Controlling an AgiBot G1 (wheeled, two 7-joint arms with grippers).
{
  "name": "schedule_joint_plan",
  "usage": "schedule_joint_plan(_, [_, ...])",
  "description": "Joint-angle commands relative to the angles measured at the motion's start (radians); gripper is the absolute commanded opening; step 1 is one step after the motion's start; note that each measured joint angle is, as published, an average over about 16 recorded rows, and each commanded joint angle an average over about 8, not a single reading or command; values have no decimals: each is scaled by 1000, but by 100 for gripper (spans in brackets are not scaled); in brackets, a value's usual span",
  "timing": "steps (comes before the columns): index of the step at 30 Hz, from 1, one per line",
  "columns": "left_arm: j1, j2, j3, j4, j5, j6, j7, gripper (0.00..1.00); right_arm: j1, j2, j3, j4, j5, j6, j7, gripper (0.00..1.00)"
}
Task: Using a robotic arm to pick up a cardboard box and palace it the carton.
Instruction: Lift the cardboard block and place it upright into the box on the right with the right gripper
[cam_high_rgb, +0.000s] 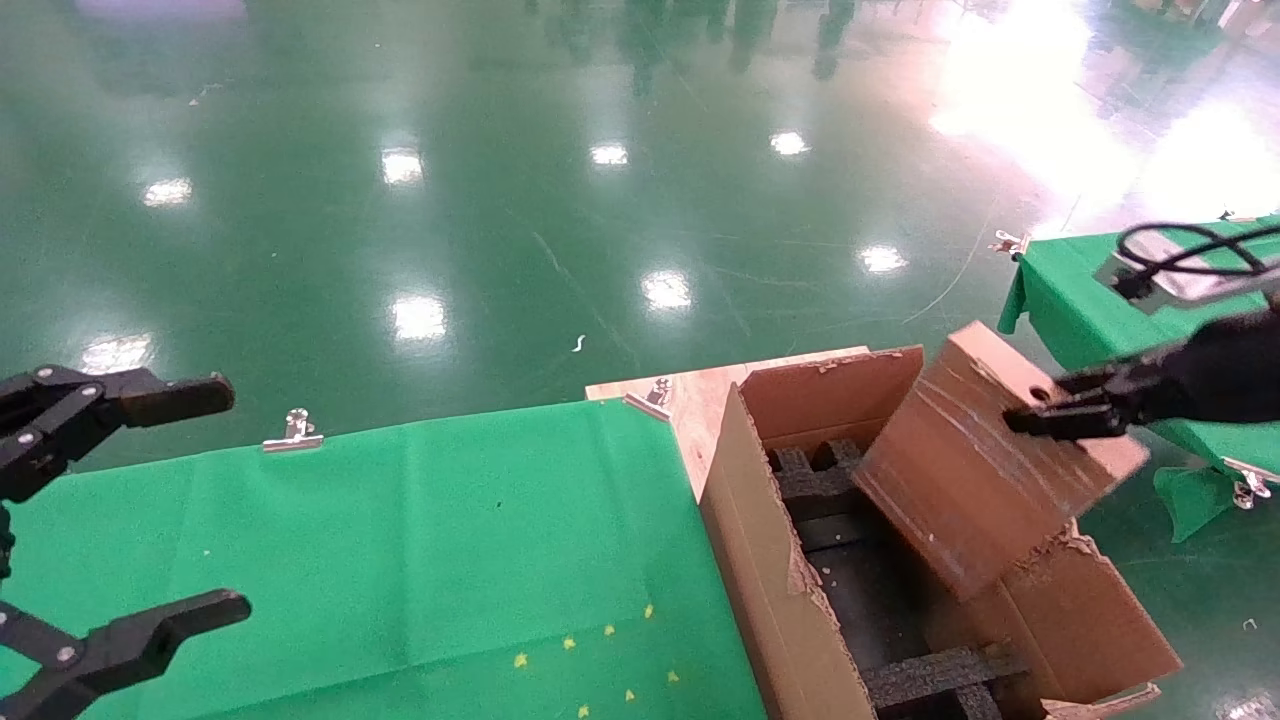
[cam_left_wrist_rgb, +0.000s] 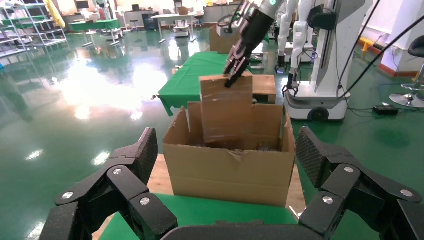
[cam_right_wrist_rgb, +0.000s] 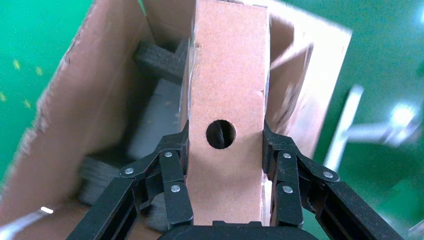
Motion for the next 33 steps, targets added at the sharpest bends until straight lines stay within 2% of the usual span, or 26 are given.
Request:
schedule_joint_plan(1, [0, 0, 0, 0, 0, 0, 0, 100, -5, 26, -9, 50, -9, 28, 110, 0])
schedule_joint_plan(6, [0, 0, 0, 0, 0, 0, 0, 100, -12, 45, -19, 89, -16, 44, 171, 0])
schedule_joint_plan(12, [0, 0, 0, 0, 0, 0, 0, 100, -12, 37, -17, 71, -18, 42, 151, 0])
schedule_joint_plan(16, [0, 0, 0, 0, 0, 0, 0, 100, -22, 35, -28, 79, -47, 71, 192, 0])
schedule_joint_plan(25, [0, 0, 0, 0, 0, 0, 0, 100, -53, 65, -73, 191, -192, 187, 393, 0])
schedule_joint_plan(33, [0, 0, 0, 0, 0, 0, 0, 100, -76, 92, -102, 298, -298, 259, 593, 0])
